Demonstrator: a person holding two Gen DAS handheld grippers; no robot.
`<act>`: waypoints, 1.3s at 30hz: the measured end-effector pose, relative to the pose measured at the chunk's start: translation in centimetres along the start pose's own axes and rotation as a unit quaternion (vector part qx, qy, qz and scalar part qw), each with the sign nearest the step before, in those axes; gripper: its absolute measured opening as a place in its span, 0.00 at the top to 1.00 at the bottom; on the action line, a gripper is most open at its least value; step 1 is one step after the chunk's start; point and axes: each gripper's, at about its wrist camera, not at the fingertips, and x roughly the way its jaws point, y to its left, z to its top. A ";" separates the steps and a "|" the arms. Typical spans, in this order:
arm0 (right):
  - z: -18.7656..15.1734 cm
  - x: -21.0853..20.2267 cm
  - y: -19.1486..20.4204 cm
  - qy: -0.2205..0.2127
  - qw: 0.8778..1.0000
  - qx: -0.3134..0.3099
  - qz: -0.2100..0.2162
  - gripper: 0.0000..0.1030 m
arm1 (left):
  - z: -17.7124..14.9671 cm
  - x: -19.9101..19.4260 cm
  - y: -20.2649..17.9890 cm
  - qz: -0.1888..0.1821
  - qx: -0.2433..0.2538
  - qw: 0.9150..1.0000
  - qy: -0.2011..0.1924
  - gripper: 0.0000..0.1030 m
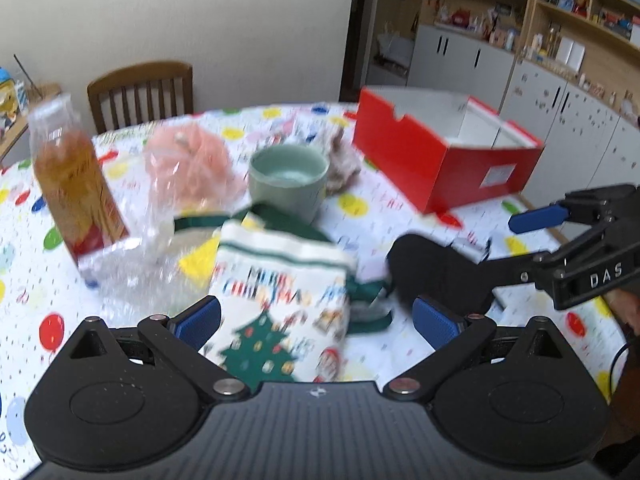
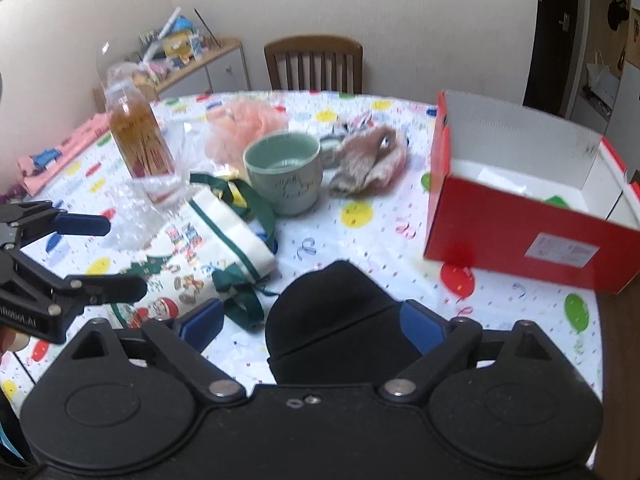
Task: Organize soft objects
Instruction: 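Grasp the black mask with the right tool while the left tool grasps the Christmas bag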
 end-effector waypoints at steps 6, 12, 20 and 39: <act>-0.8 3.0 1.4 0.036 0.999 -0.018 -0.016 0.16 | -2.2 1.7 0.9 0.011 0.006 0.999 0.032 0.00; -1.6 5.4 2.6 0.062 0.996 -0.046 -0.032 0.22 | -3.6 2.5 0.9 0.044 0.024 0.998 0.038 0.00; -2.0 6.9 3.0 0.075 0.994 -0.060 -0.055 0.31 | -4.1 4.4 1.2 0.057 0.034 0.996 0.056 0.02; -2.1 5.8 2.0 0.067 0.995 -0.029 -0.064 0.66 | -3.6 3.8 1.2 0.057 0.006 0.996 0.064 0.57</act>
